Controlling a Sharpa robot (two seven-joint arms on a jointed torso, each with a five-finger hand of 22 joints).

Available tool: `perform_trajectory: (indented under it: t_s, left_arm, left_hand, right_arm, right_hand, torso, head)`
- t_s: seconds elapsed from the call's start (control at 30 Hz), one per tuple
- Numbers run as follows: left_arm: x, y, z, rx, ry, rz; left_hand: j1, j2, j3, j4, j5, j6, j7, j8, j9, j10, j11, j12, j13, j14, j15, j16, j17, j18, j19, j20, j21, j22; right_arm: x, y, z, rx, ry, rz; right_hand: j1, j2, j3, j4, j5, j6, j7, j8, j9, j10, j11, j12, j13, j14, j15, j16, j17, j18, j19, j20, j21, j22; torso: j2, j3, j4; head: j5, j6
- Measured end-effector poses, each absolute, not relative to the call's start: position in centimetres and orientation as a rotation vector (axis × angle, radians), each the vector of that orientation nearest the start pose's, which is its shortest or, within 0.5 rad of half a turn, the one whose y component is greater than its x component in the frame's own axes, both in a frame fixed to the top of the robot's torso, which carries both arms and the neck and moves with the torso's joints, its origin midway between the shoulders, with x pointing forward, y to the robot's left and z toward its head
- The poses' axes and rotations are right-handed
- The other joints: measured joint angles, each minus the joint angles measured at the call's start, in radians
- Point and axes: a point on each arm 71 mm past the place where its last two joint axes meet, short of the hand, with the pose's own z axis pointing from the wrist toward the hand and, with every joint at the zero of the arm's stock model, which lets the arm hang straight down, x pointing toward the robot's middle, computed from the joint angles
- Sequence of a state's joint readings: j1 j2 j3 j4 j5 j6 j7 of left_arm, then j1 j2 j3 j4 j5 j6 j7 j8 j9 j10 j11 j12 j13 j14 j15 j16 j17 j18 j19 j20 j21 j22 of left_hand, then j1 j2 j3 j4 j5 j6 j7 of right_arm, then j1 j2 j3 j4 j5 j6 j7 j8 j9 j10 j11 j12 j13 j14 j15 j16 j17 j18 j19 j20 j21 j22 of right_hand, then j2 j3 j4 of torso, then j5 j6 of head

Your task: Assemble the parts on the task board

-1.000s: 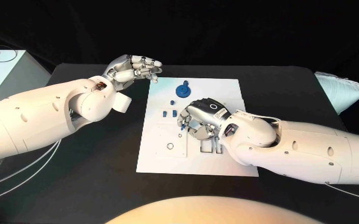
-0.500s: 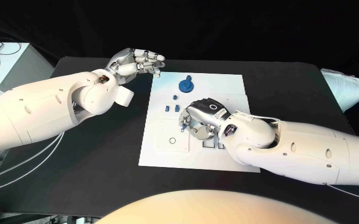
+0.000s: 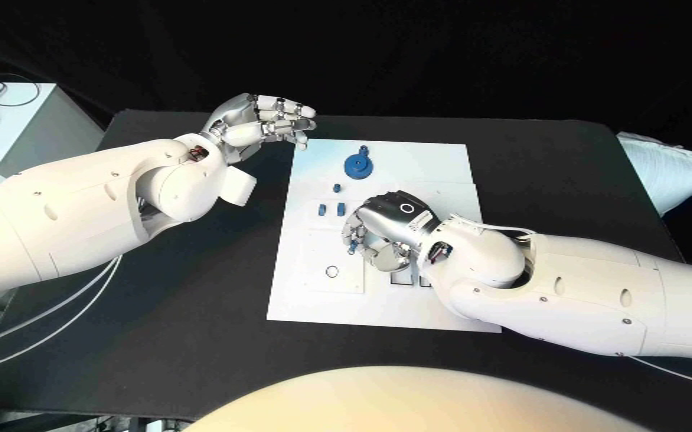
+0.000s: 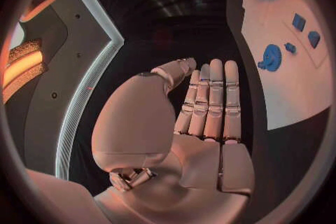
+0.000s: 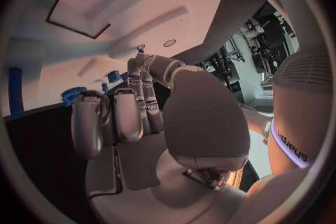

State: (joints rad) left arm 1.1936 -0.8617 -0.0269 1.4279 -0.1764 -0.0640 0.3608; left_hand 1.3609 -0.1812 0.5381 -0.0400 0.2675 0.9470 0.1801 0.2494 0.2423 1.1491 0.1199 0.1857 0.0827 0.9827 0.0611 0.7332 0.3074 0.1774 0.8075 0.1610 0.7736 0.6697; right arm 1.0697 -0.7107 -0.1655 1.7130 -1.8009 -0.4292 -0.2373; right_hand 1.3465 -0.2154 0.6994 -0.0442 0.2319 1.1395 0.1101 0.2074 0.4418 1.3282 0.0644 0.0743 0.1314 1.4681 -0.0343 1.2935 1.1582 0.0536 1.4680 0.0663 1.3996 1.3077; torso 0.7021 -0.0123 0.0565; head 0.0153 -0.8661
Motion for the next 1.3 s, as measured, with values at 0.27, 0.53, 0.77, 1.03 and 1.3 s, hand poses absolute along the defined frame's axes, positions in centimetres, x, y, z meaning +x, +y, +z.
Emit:
perform_trajectory:
  t_s: [0.27,0.53,0.77,1.03,1.3]
  left_arm:
    - [49.93,23.28,-18.19,-0.906,1.574,-1.606]
    - [49.91,23.34,-18.19,-0.908,1.575,-1.605]
    - [49.89,23.35,-18.2,-0.908,1.576,-1.604]
    - [49.89,23.37,-18.2,-0.909,1.577,-1.603]
    - [49.89,23.36,-18.21,-0.91,1.578,-1.603]
  left_hand:
    - [0.0,0.0,0.0,0.0,0.0,0.0,0.0,0.0,0.0,0.0,0.0,0.0,0.0,0.0,0.0,0.0,0.0,0.0,0.0,0.0,0.0,0.0]
    - [0.0,0.0,0.0,0.0,0.0,0.0,0.0,0.0,-0.001,0.0,0.0,0.0,0.0,0.0,0.0,0.0,0.0,0.0,0.0,0.0,0.0,0.0]
    - [0.0,0.0,0.0,0.0,0.0,0.0,0.0,0.0,-0.001,0.0,0.0,0.0,0.0,0.0,0.0,0.0,0.0,0.0,0.0,0.0,0.0,0.0]
    - [0.0,0.0,0.0,0.0,0.0,0.0,0.0,0.0,-0.001,0.0,0.0,0.0,0.0,0.0,0.0,0.0,0.0,0.0,0.0,0.0,0.0,0.0]
    - [0.0,0.0,-0.003,-0.003,0.0,0.0,0.0,0.0,-0.001,0.0,0.0,0.0,0.0,0.0,0.0,-0.006,0.0,0.0,0.0,0.0,0.0,0.0]
  right_arm:
    - [38.15,-8.41,-25.08,-0.48,1.612,0.789]
    - [38.26,-8.42,-25.2,-0.484,1.614,0.782]
    - [38.43,-8.42,-25.42,-0.491,1.617,0.769]
    - [38.48,-8.28,-25.46,-0.5,1.61,0.763]
    - [38.5,-8.17,-25.49,-0.505,1.608,0.762]
  right_hand:
    - [-0.002,-0.003,0.0,0.0,0.0,0.001,0.001,-0.001,0.001,0.003,-0.003,-0.002,0.0,0.0,0.0,0.0,0.0,0.0,0.0,0.0,0.0,0.0]
    - [-0.004,-0.003,0.0,0.0,0.0,0.001,0.001,0.002,0.001,0.003,-0.004,-0.002,0.0,0.0,0.0,0.0,0.0,0.0,0.0,0.0,0.0,0.0]
    - [-0.005,0.001,0.0,0.0,-0.002,0.001,0.001,0.002,0.001,0.003,-0.004,-0.003,-0.001,0.0,0.0,0.0,0.0,0.0,0.0,0.0,0.0,0.0]
    - [-0.004,0.003,-0.001,-0.001,0.003,0.001,0.001,0.001,0.0,0.003,-0.004,-0.004,0.0,0.0,0.0,0.0,0.0,0.0,0.0,0.0,0.0,0.0]
    - [-0.003,0.004,0.002,-0.004,0.003,0.001,0.001,0.0,0.001,0.003,-0.004,-0.006,0.001,0.001,0.001,0.0,-0.006,0.0,0.0,0.0,0.0,0.0]
  torso:
    - [0.0,-0.0009,0.0]
    - [-0.001,-0.001,-0.0001]
    - [-0.001,-0.0006,-0.0001]
    - [0.0,0.0003,-0.0002]
    - [0.0,0.0006,-0.0002]
  head:
    - [0.004,-0.006]
    - [0.006,-0.007]
    - [0.006,-0.007]
    - [0.005,-0.007]
    - [0.006,-0.007]
